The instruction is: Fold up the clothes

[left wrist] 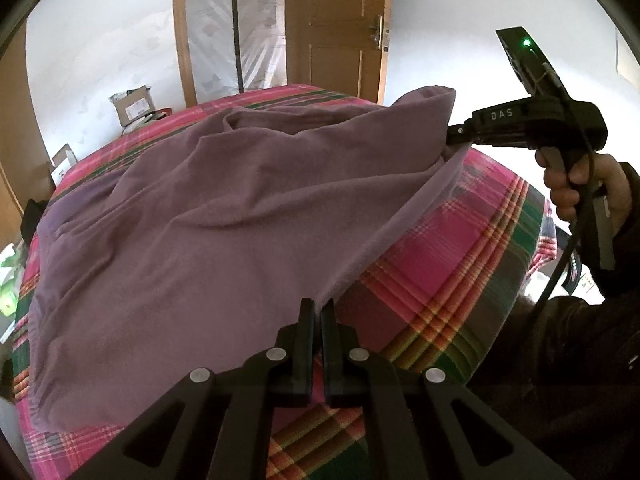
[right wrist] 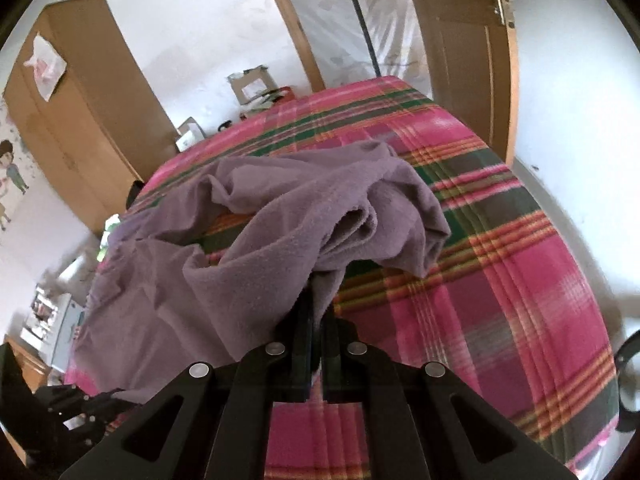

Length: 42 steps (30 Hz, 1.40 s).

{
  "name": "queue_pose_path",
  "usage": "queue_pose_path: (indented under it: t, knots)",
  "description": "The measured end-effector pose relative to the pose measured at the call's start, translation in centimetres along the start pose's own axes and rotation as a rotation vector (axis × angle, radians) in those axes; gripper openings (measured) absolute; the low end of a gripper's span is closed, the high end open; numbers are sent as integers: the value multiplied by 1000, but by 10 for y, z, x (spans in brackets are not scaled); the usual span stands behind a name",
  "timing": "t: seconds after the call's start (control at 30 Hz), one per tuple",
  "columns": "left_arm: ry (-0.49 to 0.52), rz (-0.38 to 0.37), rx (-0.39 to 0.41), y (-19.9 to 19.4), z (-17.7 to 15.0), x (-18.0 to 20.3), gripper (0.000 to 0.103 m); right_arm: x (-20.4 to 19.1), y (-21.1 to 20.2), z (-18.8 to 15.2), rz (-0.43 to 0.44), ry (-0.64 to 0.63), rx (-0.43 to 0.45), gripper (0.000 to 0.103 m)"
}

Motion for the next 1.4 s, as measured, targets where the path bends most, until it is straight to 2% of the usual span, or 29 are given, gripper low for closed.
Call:
queue_pose_path:
  t: [0.33, 0.47, 0.63, 0.73, 0.87, 1.0, 1.17, 1.3, 1.4]
  knots:
    - [11, -18, -22, 1, -8, 3, 3, 7, -5, -17, -71, -31, -10, 3]
    - [13, -20, -28, 2, -10, 6, 4, 8, 1, -23, -149, -103, -8, 3]
    - [9, -16, -23, 0, -13, 8, 5, 9, 1, -28, -167, -142, 9, 3]
    - [2, -14, -26, 1, -13, 6, 4, 5, -7, -28, -134, -153, 36, 3]
    - [3, -8, -30, 0, -12, 6, 5, 11, -4, -32, -67, -98, 8, 3]
    - [-25, -20, -14, -8, -6, 4, 6, 17, -1, -36, -29, -92, -32, 7]
    - [-48, -16, 21, -21, 7, 0, 8, 31, -16, -28, -35, -70, 19, 11]
    - [-82, -31, 35, -30, 12, -5, 9, 53, -24, -16, -81, -41, 69, 29]
    - [-100, -52, 50, -35, 15, -4, 9, 67, -24, -7, -98, -31, 89, 30]
Point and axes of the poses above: each gripper's, at about its wrist camera, not at the fingertips, and y roughly the way its jaws point, x to its right, z to its top, the point moved 5 cm from there along y, roughly the way its jaws point, and after that the axes turned 7 degrees about y, right-handed, at the moved point
